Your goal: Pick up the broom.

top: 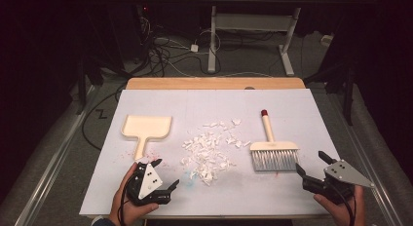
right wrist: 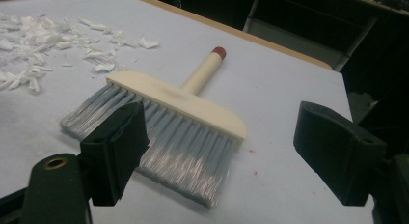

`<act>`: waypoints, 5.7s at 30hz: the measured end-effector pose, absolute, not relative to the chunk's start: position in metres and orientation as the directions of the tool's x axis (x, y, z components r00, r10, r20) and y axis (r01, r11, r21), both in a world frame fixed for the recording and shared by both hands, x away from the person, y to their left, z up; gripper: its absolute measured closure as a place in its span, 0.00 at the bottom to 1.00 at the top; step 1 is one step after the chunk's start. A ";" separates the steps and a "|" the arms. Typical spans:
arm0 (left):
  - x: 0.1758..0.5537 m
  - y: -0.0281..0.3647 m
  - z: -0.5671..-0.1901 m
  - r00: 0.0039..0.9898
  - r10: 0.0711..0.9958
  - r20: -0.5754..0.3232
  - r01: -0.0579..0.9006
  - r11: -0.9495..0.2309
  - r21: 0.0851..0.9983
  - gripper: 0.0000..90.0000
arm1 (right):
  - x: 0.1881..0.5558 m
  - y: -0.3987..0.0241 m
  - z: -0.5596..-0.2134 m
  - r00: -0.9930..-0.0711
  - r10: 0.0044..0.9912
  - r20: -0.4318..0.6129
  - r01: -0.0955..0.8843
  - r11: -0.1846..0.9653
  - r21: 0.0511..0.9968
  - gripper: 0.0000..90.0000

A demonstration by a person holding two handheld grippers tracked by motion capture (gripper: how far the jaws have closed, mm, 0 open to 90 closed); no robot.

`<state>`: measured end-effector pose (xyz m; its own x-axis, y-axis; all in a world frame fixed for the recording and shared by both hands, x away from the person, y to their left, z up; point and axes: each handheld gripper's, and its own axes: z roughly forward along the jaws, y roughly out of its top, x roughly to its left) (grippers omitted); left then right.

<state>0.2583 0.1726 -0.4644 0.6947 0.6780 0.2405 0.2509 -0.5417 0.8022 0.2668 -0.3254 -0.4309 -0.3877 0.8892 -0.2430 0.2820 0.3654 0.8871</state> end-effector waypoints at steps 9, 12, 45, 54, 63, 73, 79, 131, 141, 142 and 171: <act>0.262 0.171 -0.467 0.692 0.682 0.235 0.269 -0.546 0.793 0.18 | 0.270 -0.322 -0.426 -0.385 0.879 -0.282 0.263 0.397 0.879 0.21; 0.265 0.170 -0.469 0.699 0.679 0.226 0.276 -0.548 0.790 0.18 | 0.273 -0.325 -0.425 -0.364 0.889 -0.279 0.271 0.388 0.881 0.21; 0.249 0.172 -0.473 0.702 0.671 0.240 0.294 -0.580 0.760 0.18 | 0.408 -0.263 -0.413 -0.402 0.898 -0.177 0.551 0.392 0.737 0.24; 0.246 0.188 -0.465 0.664 0.706 0.246 0.282 -0.541 0.792 0.18 | 0.467 -0.253 -0.457 -0.344 0.937 -0.057 0.790 0.322 0.521 0.41; 0.245 0.196 -0.463 0.630 0.732 0.261 0.284 -0.529 0.799 0.18 | 0.466 -0.247 -0.454 -0.396 0.917 -0.039 0.783 0.359 0.508 0.71; 0.245 0.192 -0.465 0.643 0.719 0.264 0.287 -0.546 0.787 0.18 | 0.467 -0.248 -0.453 -0.436 0.899 -0.043 0.764 0.395 0.511 0.79; 0.245 0.191 -0.466 0.645 0.717 0.265 0.290 -0.550 0.783 0.18 | 0.464 -0.255 -0.450 -0.452 0.892 -0.015 0.749 0.388 0.536 0.79; 0.293 -0.011 -0.419 0.877 0.462 -0.131 0.285 -0.282 0.916 0.24 | 0.316 -0.215 -0.357 -0.665 0.743 -0.080 0.265 0.335 0.904 0.79; 0.300 -0.002 -0.425 0.878 0.446 -0.173 0.315 -0.267 0.911 0.59 | 0.302 -0.204 -0.355 -0.690 0.717 -0.102 0.229 0.349 0.909 0.79; 0.300 -0.001 -0.425 0.873 0.457 -0.171 0.317 -0.267 0.910 0.65 | 0.300 -0.204 -0.353 -0.692 0.714 -0.104 0.222 0.348 0.911 0.79; 0.288 0.056 -0.415 0.987 0.160 -0.016 0.094 -0.492 0.866 0.72 | 0.301 -0.206 -0.396 -0.987 0.142 -0.080 0.048 0.723 0.689 0.47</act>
<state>0.2877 0.0557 -0.4148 0.9870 0.1596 -0.0164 0.0939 -0.4916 0.8657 0.3015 -0.2065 -0.3957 -0.9866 0.1423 -0.0799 0.0484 0.7229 0.6893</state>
